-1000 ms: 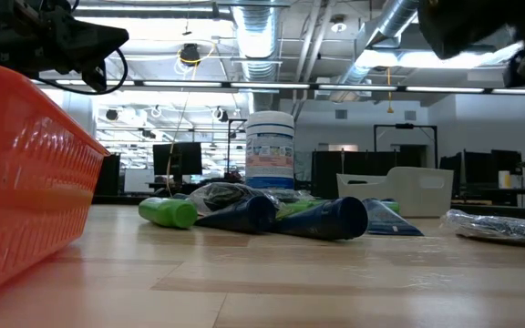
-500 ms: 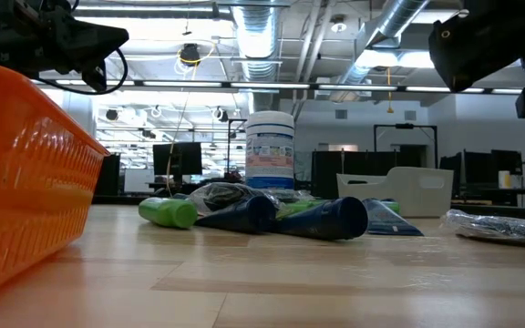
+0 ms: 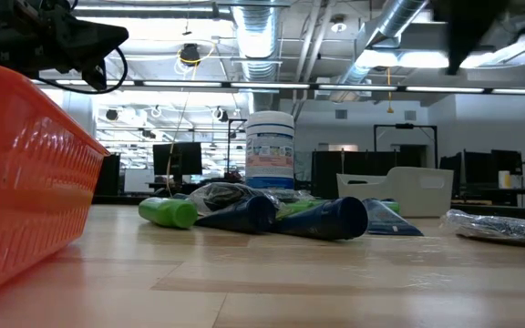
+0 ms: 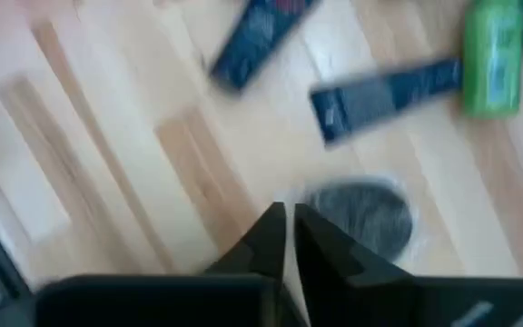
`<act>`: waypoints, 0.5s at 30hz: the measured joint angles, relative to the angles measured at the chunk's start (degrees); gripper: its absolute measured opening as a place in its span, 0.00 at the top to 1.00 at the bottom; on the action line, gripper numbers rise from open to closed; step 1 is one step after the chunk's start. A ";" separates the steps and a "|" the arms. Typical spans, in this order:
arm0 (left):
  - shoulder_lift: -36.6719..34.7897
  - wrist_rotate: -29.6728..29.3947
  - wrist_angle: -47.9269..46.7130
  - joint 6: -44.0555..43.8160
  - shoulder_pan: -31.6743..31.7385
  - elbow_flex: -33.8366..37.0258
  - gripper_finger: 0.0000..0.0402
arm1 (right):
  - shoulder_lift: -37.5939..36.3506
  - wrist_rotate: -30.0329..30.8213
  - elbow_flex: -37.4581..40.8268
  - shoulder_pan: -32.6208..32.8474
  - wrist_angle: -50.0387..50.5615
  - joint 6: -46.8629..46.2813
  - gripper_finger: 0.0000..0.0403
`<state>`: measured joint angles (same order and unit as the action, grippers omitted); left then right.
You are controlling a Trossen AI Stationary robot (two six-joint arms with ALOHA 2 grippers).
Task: Pick & Place Travel size toiletries
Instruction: Put the blue shave cream into the black basket
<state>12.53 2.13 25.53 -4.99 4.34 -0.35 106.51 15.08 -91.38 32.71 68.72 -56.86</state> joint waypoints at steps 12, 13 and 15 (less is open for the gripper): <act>0.00 0.01 0.51 0.01 0.00 0.00 1.00 | 1.55 0.06 0.79 -13.30 1.87 -6.25 0.49; 0.00 0.02 0.49 0.00 0.00 0.01 1.00 | 1.67 0.04 0.93 -14.27 2.77 -7.92 0.46; 0.00 0.01 0.55 0.00 0.00 0.02 1.00 | 1.61 0.01 0.83 -16.02 3.13 -10.51 0.42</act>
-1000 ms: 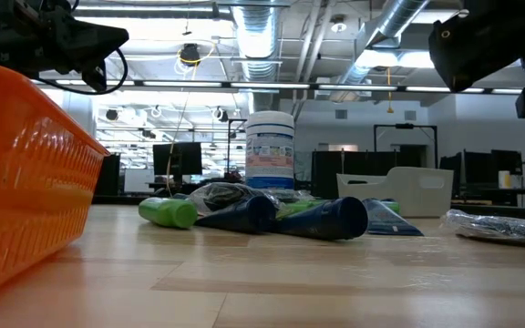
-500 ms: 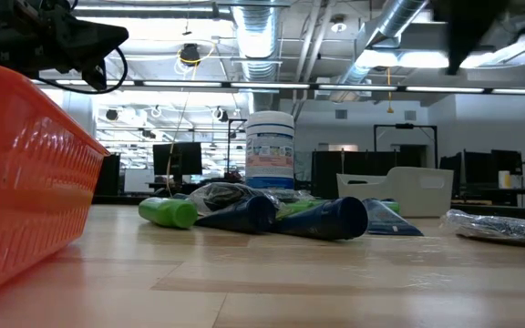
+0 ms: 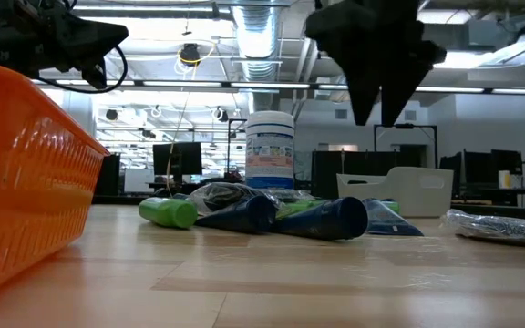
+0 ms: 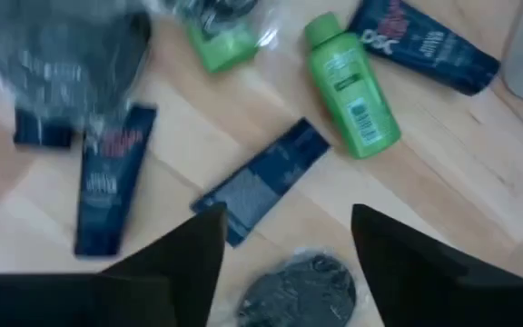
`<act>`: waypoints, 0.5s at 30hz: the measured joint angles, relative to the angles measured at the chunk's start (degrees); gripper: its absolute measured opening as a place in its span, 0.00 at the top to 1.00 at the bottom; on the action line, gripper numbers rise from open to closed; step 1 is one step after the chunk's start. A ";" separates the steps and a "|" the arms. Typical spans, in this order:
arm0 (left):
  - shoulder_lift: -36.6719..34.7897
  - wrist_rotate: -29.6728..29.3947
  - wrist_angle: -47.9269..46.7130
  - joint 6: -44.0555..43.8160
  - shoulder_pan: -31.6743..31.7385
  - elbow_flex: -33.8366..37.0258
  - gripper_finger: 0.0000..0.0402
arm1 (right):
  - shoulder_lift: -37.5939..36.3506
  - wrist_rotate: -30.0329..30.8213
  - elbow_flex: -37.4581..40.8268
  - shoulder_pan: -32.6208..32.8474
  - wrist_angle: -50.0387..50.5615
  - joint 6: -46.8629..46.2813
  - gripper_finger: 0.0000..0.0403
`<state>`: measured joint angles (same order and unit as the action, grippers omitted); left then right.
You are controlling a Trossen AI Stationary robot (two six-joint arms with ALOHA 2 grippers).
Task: Pick & Place Travel size toiletries
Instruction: Put the blue shave cream into the black basket
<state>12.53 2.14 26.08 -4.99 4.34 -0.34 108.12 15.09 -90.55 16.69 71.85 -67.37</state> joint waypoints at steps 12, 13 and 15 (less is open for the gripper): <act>0.00 -0.01 0.20 0.00 0.00 0.00 1.00 | -0.07 -1.71 9.29 -2.25 -7.26 -7.38 0.42; 0.00 0.01 0.20 0.00 0.02 -0.02 1.00 | -0.05 -1.93 11.09 -2.27 -9.87 -7.53 0.42; 0.00 -0.01 0.20 0.00 0.01 -0.01 1.00 | -0.03 -2.40 14.07 -2.79 -15.13 -7.51 0.42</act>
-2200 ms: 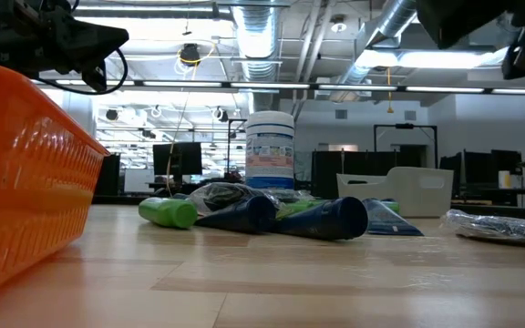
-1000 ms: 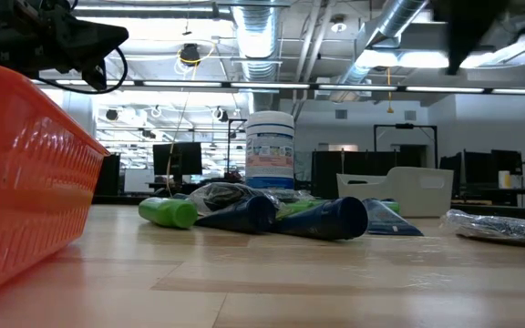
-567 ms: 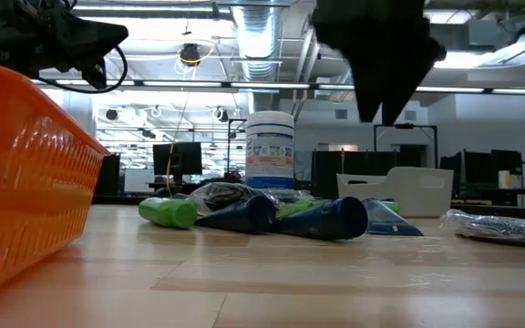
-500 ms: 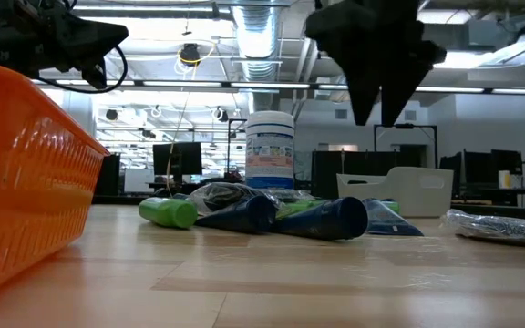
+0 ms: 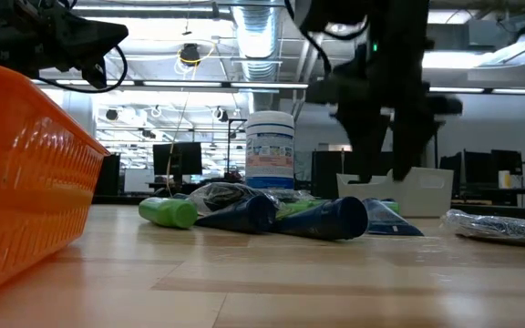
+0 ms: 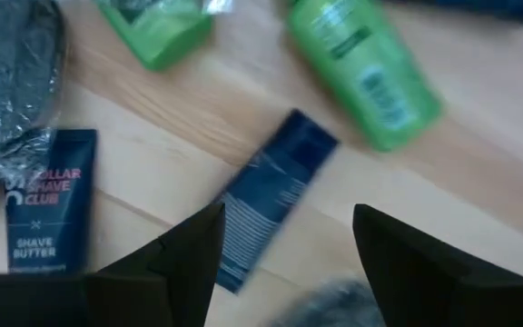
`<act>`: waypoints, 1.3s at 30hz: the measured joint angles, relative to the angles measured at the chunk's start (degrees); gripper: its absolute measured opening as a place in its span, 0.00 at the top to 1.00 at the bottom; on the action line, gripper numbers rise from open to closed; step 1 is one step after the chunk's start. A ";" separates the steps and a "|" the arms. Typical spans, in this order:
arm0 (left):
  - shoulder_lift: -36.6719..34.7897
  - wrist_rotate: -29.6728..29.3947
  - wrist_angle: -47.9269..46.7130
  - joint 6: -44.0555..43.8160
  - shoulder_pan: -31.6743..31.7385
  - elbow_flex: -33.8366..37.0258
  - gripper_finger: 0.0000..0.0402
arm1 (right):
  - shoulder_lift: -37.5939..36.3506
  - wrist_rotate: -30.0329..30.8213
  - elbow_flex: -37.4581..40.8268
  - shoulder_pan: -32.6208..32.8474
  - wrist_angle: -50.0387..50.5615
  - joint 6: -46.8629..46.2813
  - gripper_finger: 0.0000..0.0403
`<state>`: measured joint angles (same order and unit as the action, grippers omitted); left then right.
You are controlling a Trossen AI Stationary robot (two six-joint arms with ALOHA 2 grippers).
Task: Pick & Place Travel size toiletries
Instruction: Put the blue shave cream into the black basket
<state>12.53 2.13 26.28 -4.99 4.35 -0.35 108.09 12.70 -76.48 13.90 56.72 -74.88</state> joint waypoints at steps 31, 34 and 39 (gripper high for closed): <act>0.00 0.02 0.83 0.00 0.00 0.00 1.00 | 0.00 -2.56 7.38 -2.05 -11.55 3.08 0.51; 0.00 0.02 0.83 0.00 -0.01 0.01 1.00 | 0.00 -2.59 7.38 -2.05 -12.10 4.32 0.52; 0.00 0.02 0.83 0.00 -0.01 -0.01 1.00 | 0.36 -2.62 7.36 -2.05 -12.36 6.33 0.54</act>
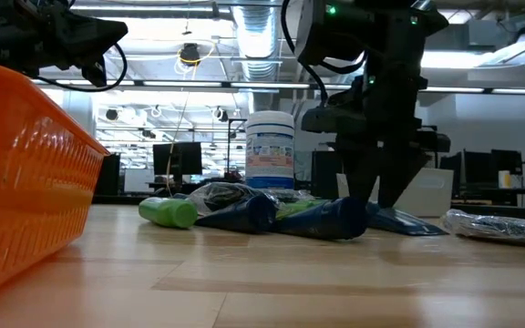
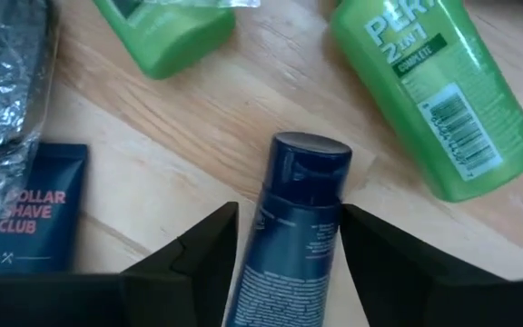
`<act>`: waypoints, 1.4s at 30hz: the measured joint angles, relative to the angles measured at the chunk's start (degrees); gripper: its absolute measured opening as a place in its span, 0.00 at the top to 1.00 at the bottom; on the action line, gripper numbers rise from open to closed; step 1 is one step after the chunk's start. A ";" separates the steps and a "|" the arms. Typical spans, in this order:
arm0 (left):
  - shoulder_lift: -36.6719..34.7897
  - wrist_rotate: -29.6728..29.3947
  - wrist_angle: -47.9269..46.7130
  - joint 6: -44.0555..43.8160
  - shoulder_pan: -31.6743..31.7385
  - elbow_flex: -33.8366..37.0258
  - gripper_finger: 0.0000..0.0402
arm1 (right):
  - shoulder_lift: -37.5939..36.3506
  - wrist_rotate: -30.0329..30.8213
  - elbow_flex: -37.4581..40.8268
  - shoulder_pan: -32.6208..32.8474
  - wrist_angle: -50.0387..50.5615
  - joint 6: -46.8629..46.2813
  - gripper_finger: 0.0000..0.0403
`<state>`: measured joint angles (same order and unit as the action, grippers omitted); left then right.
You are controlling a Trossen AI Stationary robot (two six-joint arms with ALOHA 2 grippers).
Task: Pick & Place Travel size toiletries
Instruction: Put the blue shave cream into the black basket
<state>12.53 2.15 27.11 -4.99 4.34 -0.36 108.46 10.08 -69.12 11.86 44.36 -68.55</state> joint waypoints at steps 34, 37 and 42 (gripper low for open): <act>0.72 -0.02 0.42 0.00 0.02 0.00 1.00 | 3.77 -4.38 -12.79 1.02 8.05 14.13 0.87; 0.72 -0.01 0.42 0.00 0.01 0.00 1.00 | 3.75 -3.57 -17.66 2.85 14.29 13.57 0.87; 0.72 0.00 0.42 0.02 0.02 0.00 1.00 | 3.68 -3.45 -23.17 8.62 22.48 7.60 0.87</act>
<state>13.26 2.15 27.53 -4.98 4.36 -0.36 112.14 6.63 -92.29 20.48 66.84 -60.95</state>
